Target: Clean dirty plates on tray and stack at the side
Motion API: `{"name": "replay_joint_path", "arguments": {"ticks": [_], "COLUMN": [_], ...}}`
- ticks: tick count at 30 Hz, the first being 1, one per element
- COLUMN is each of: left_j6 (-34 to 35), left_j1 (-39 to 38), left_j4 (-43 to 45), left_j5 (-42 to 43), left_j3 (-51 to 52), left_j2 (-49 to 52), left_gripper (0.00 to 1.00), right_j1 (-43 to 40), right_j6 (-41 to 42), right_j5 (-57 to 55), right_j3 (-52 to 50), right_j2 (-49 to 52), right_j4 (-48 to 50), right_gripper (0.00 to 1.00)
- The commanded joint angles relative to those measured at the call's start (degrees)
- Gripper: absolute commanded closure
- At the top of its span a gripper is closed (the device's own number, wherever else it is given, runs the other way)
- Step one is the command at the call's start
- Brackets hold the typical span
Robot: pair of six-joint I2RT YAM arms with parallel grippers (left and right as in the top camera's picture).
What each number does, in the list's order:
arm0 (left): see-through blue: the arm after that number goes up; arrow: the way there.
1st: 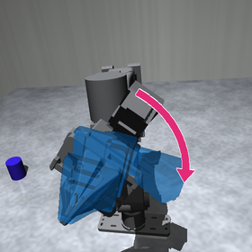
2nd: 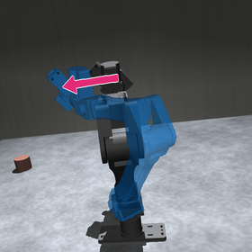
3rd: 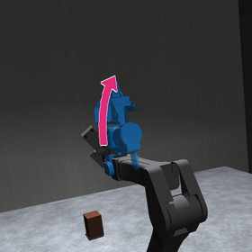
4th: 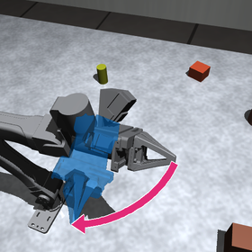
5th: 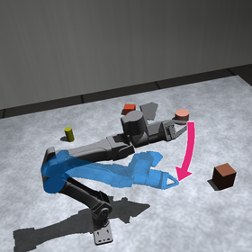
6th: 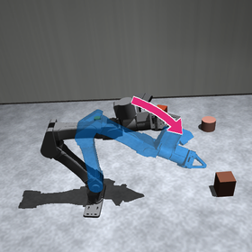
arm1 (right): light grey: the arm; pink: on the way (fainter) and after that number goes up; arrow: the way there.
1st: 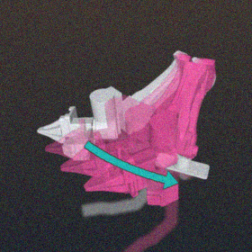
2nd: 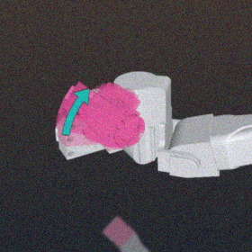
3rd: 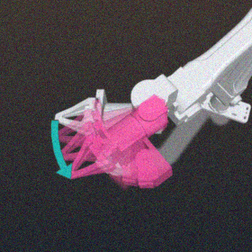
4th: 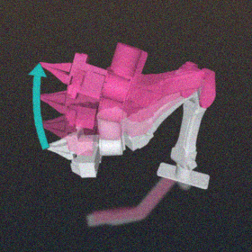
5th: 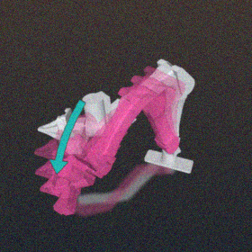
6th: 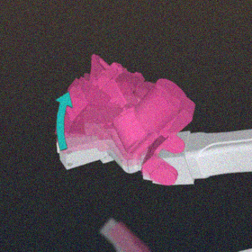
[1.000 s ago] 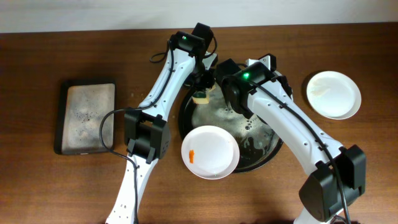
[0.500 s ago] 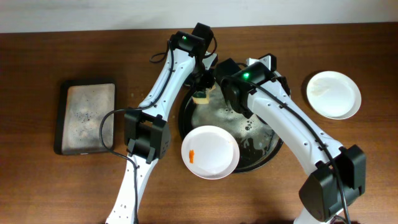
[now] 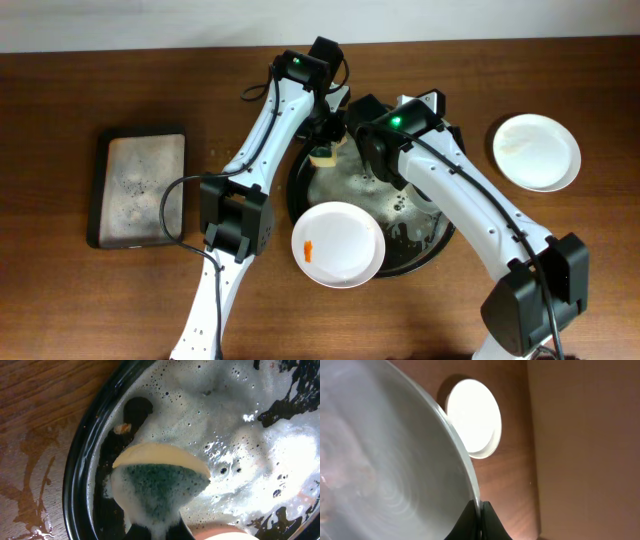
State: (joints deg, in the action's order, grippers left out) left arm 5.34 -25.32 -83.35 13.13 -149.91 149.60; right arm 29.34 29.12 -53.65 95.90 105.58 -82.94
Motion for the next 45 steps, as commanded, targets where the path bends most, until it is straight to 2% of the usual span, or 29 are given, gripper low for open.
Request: {"name": "replay_joint_path", "arguments": {"ticks": [1,3,4,6,7,14,20,21,23,25,28,34,37,41,42,45], "left_j6": [-1.2,-1.2,-1.1,-1.2,-1.1,-1.1,-1.2,-1.1,-1.1,-1.1,-1.1,-1.2,-1.2,-1.1,-1.1,-1.1], "left_j1": [0.0,0.0,0.0,0.0,0.0,0.0,0.0,0.0,0.0,0.0,0.0,0.0,0.0,0.0,0.0,0.0], "left_j4": [-0.2,-0.2,-0.2,0.0,-0.1,-0.1,-0.1,0.1,0.1,0.2,-0.7,-0.4,-0.5,-0.5,-0.5,-0.4], "left_j5": [0.7,0.7,0.7,0.7,0.7,1.1,1.1,1.1,1.1,1.1,1.1,1.1,1.1,1.1,1.1,1.1], "left_j3": [-1.3,-1.3,-1.3,-1.3,-1.3,-1.3,-1.3,-1.3,-1.3,-1.3,-1.3,-1.3,-1.3,-1.3,-1.3,-1.3], "left_j2": [0.7,0.7,0.7,0.7,0.7,0.7,0.7,0.7,0.7,0.7,0.7,0.7,0.7,0.7,0.7,0.7], "left_gripper": [0.99,0.99,0.99,0.99,0.99,0.99,0.99,0.99,0.99,0.99,0.99,0.99,0.99,0.99,0.99,0.99], "right_j1": [0.0,-0.1,-0.1,-0.1,0.2,-1.2,-8.0,-8.9,-9.2,-9.3,-10.8,-22.7,-32.8,-49.3,-55.8,-65.5], "right_j6": [2.2,-1.3,2.1,-1.5,2.1,-0.1,-0.9,-3.2,-1.9,-4.1,-4.5,-7.5,-9.5,-12.4,-12.4,-12.4], "right_j5": [0.1,1.1,1.2,2.1,2.1,4.5,15.7,16.0,17.3,17.7,23.0,35.1,44.0,61.9,63.5,64.2], "right_j3": [1.2,1.2,1.2,1.2,1.2,1.2,1.2,1.2,1.2,1.2,1.2,1.3,1.3,1.3,1.3,1.1], "right_j2": [-1.4,-1.2,-1.4,-1.1,-1.4,-1.3,-2.2,-2.2,-2.8,-2.7,-3.4,-3.7,-3.7,-3.6,-3.0,1.2], "right_j4": [-0.5,-0.8,-0.7,-0.4,-0.7,0.9,2.1,2.9,1.6,4.5,4.6,6.5,11.3,17.3,18.7,21.7], "right_gripper": [0.96,0.96,0.96,0.96,0.96,0.96,0.96,0.96,0.96,0.96,0.96,0.96,0.96,0.96,0.96,0.95]}}
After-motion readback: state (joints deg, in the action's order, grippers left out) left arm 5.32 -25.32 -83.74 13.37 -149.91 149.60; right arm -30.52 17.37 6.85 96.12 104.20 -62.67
